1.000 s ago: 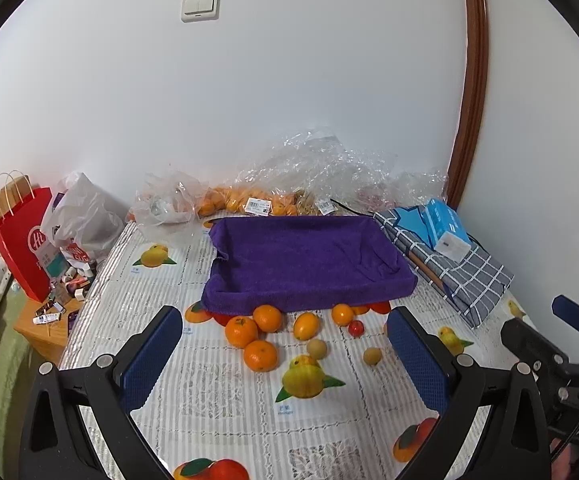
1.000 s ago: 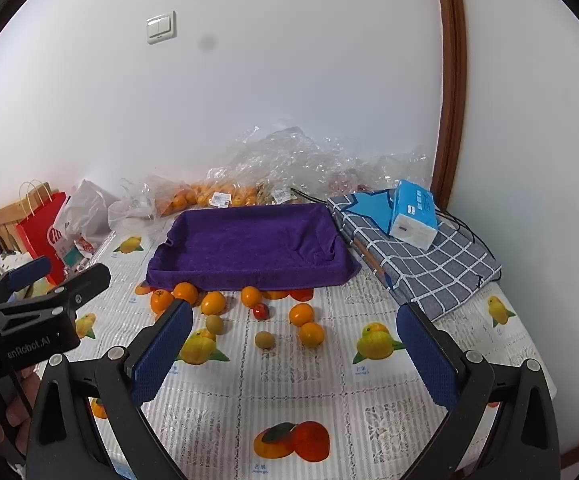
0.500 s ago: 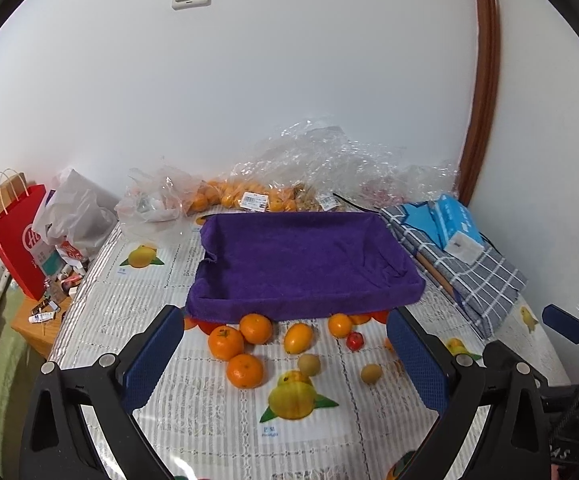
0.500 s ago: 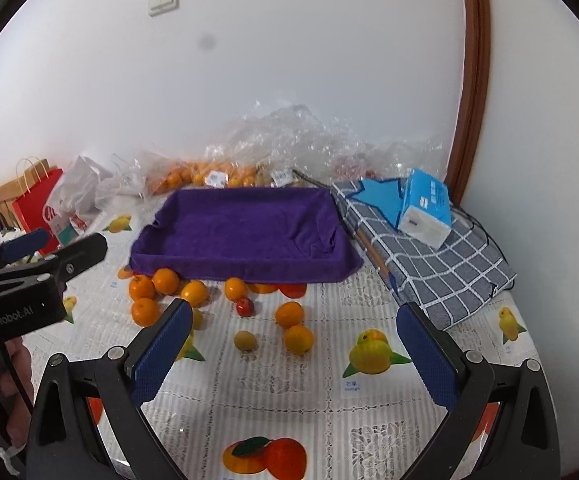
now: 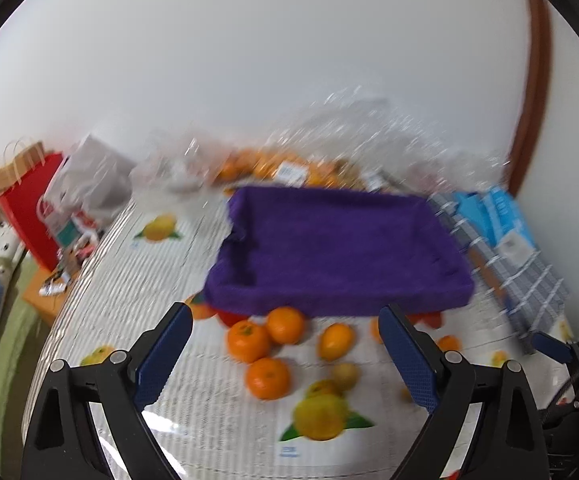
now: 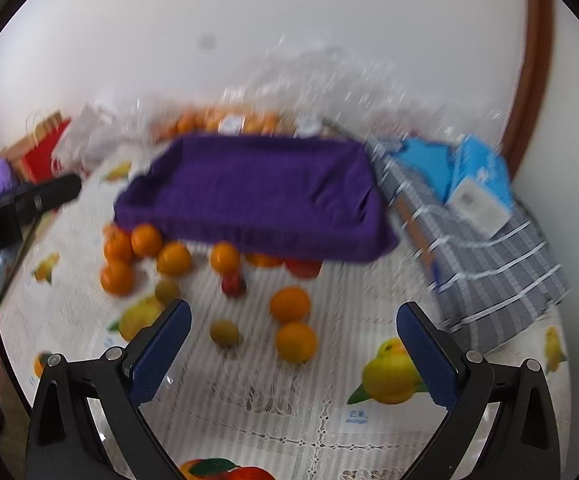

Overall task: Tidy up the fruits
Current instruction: 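Grasp a large orange with the left tool while the right tool grasps another orange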

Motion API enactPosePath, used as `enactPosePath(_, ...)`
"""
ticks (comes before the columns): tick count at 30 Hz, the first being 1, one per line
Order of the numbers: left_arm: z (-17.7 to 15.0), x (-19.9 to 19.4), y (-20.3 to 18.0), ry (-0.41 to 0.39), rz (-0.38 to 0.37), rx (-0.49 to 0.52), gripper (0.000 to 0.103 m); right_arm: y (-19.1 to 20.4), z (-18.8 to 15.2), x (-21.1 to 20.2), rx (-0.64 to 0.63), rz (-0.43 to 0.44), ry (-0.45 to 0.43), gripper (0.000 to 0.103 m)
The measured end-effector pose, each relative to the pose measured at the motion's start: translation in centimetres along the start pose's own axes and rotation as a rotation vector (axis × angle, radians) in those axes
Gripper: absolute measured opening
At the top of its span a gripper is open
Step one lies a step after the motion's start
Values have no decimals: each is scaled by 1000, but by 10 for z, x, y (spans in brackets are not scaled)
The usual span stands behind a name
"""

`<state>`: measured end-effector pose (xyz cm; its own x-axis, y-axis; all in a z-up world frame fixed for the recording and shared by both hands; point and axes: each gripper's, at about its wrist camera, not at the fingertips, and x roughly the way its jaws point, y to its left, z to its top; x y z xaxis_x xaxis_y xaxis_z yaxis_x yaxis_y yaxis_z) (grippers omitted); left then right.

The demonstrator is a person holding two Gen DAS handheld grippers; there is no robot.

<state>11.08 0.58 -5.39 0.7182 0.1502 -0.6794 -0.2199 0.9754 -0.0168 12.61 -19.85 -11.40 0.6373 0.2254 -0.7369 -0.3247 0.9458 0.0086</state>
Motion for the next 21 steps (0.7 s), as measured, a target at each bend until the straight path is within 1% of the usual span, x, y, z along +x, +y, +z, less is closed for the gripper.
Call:
enactPosePath(1,-1,6,3,14,17,-5,87,-1,-4,7,1,9,19,101)
enactPosePath(2,-2,10,7,24,29,-13,86,-2,-8,17,10,26,44,101)
enactPosePath(4,-4,20,17,51,39,-38,86,-6,-16,26,40,47,55,100)
enactPosePath(5,-6,24,22,66,37,-53,86,-9,-21,31,79,63,52,100)
enactPosePath(7,-10,26,30,71,42,-80,86,-13,-27,37,126,114,62,91)
enactPosePath(8,-13,27,35,73,48,-92,86,-15,-30,43,152,155,84,77)
enactPosePath(9,-16,27,38,78,53,-95,86,-15,-31,48,170,165,101,69)
enactPosePath(11,-23,28,45,93,67,-99,86,-13,-33,54,177,167,115,69)
enactPosePath(15,-34,31,63,110,63,-107,86,-4,-36,61,130,59,79,67)
enactPosePath(16,-36,34,67,118,57,-106,86,-4,-36,63,129,48,74,67)
enactPosePath(19,-39,41,75,134,30,-78,86,-3,-36,65,140,1,44,60)
enactPosePath(21,-41,46,79,132,18,-57,86,-1,-39,65,146,-49,17,54)
